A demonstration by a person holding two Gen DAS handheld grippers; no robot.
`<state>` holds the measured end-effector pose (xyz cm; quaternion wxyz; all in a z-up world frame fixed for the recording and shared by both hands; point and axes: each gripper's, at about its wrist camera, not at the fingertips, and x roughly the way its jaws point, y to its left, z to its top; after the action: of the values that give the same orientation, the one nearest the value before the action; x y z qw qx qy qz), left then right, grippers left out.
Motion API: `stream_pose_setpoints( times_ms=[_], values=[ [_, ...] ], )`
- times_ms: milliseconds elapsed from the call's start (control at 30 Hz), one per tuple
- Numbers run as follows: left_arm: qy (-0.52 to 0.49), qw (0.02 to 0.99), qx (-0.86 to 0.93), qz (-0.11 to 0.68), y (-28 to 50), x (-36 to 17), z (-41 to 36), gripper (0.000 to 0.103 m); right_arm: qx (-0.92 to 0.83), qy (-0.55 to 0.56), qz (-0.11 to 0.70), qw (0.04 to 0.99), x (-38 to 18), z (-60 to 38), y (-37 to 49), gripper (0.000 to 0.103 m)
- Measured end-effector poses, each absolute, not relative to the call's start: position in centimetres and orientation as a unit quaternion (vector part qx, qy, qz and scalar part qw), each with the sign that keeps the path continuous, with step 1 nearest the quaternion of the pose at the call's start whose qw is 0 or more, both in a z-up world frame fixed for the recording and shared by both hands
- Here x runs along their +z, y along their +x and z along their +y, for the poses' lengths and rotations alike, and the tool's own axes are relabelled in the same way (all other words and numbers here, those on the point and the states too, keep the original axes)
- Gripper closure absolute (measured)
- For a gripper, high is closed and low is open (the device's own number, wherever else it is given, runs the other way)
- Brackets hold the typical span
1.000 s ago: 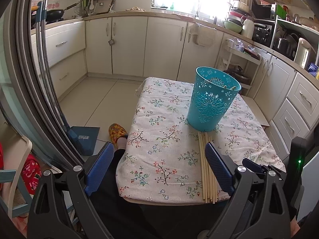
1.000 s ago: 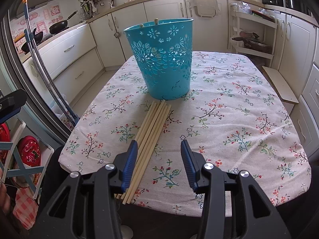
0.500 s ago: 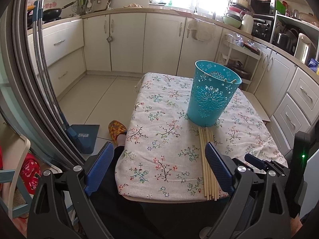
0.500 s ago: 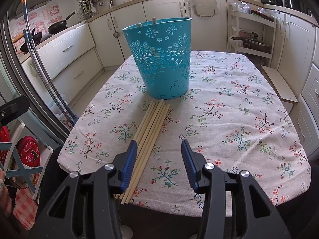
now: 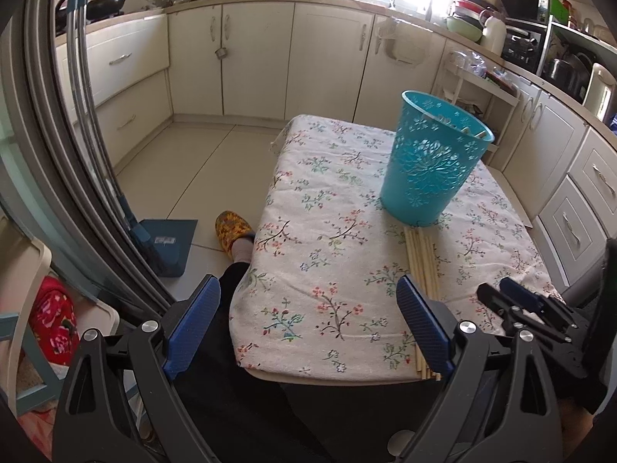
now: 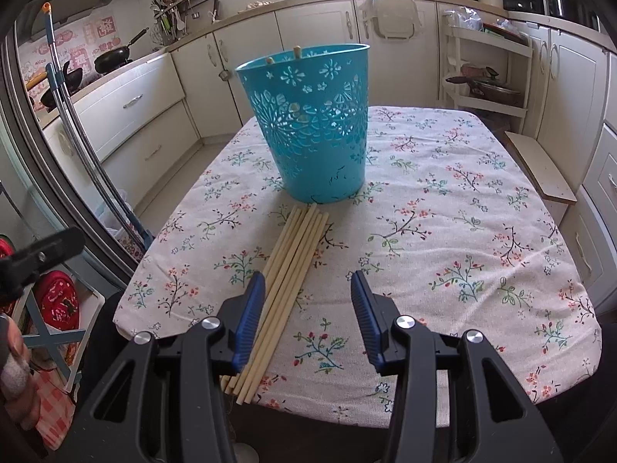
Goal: Organize utensils
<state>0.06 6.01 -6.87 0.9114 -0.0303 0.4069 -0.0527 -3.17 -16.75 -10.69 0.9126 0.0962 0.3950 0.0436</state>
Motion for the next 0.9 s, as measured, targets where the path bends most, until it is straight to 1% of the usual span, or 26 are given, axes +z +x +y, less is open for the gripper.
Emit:
stream_pose_setpoints(
  times_ms=[267, 500, 600, 700, 900],
  values=[
    [-0.032, 0.896, -0.046, 0.440, 1.6, -9.7, 5.9, 0.014, 0.034, 0.105, 0.402, 0.909, -11.7, -17.6, -1.4, 0.058],
    [-0.014, 0.887, -0.055, 0.459, 2.4, -11.2, 4.1, 0.014, 0.038, 0.104, 0.425, 0.898, -13.8, -17.0, 1.1, 0.069],
    [-0.014, 0.882, -0.054, 0.467, 2.9, -11.8, 3.9, 0.014, 0.039, 0.099, 0.433, 0.895, -14.7, -16.6, 1.9, 0.071],
    [-0.013, 0.880, -0.054, 0.471, 3.4, -12.2, 3.7, 0.014, 0.040, 0.099, 0.442, 0.891, -15.4, -16.4, 2.5, 0.076],
    [-0.007, 0.877, -0.061, 0.477, 4.3, -12.8, 2.5, 0.014, 0.047, 0.079, 0.437, 0.895, -15.6, -16.2, 2.8, 0.077]
  ],
)
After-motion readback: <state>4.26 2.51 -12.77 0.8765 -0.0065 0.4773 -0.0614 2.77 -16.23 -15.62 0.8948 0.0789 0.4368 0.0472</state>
